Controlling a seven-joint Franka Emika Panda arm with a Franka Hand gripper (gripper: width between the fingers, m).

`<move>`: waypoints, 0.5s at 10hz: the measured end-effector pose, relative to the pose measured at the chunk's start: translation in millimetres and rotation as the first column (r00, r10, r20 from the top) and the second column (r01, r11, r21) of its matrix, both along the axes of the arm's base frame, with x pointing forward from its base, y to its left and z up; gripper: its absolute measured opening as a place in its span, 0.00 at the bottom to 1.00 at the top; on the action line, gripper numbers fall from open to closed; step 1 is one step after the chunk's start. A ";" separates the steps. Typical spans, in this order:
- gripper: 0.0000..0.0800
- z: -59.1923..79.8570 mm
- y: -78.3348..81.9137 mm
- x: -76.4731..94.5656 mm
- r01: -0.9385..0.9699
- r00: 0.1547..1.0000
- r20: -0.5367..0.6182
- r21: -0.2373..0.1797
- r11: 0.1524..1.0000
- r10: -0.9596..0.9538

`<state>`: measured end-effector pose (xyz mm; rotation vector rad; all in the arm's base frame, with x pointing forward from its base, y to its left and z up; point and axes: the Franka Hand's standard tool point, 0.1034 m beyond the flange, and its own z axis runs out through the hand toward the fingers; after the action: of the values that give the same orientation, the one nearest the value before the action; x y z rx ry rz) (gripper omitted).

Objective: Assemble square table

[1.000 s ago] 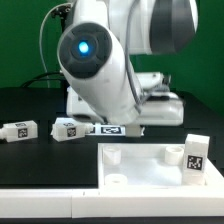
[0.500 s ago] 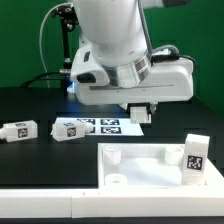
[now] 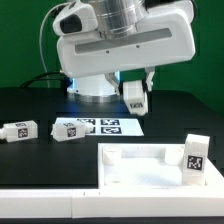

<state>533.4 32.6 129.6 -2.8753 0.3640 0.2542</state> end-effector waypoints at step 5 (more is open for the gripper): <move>0.36 14.2 -4.4 45.4 0.046 0.940 0.341 -0.118 0.992 -0.003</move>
Offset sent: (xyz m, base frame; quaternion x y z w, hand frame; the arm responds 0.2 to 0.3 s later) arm 0.0589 -0.0079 0.0300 -0.0619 0.2095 -0.0690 0.9734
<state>578.7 28.2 143.8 -2.9559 0.3593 -0.2807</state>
